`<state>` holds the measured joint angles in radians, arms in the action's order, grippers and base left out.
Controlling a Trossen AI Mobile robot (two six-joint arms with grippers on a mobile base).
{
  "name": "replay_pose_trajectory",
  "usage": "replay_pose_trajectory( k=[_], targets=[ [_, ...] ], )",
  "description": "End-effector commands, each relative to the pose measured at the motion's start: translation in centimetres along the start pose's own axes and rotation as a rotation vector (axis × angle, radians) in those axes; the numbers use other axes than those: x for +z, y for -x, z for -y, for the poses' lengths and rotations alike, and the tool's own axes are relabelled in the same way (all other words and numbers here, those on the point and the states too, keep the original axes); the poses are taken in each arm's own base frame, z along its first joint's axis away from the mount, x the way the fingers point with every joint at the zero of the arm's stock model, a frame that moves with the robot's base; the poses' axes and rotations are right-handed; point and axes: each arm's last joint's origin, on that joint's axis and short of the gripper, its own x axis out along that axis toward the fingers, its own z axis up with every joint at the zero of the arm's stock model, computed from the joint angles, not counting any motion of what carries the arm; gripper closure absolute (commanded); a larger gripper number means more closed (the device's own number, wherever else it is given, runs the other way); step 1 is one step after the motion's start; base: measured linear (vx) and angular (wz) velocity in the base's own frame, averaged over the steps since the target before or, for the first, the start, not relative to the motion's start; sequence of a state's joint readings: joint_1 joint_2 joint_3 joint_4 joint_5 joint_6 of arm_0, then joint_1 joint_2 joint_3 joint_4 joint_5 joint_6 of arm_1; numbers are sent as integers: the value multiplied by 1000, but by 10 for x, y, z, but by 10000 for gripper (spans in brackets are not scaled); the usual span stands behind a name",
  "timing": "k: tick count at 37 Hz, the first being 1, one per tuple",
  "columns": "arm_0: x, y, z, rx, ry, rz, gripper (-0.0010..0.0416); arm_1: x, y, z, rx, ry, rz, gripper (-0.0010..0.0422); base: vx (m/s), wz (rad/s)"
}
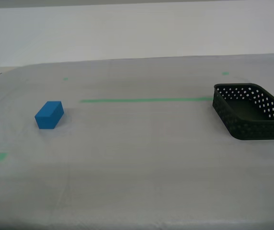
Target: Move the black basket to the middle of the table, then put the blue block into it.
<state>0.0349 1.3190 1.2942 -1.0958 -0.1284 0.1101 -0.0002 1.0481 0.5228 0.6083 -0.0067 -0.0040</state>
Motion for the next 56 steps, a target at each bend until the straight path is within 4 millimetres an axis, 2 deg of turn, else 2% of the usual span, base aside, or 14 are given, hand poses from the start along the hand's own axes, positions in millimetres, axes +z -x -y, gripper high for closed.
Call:
replay_pose_trajectory(
  k=[1, 8, 18, 27, 56],
  targets=[
    [0, -4, -3, -4, -1, -23, 406, 1, 0, 0, 0, -1, 6, 412, 0, 0],
    [3, -20, -7, -9, -1, -95, 406, 1, 0, 0, 0, -1, 6, 412, 0, 0],
    [9, -61, -16, -67, 40, -229, 406, 1, 0, 0, 0, -1, 6, 412, 0, 0],
    [14, -82, -17, -81, 20, -256, 406, 1, 0, 0, 0, -1, 6, 412, 0, 0],
    [14, -85, -36, -101, 75, -211, 403, 1, 0, 0, 0, -1, 6, 412, 0, 0]
  ],
)
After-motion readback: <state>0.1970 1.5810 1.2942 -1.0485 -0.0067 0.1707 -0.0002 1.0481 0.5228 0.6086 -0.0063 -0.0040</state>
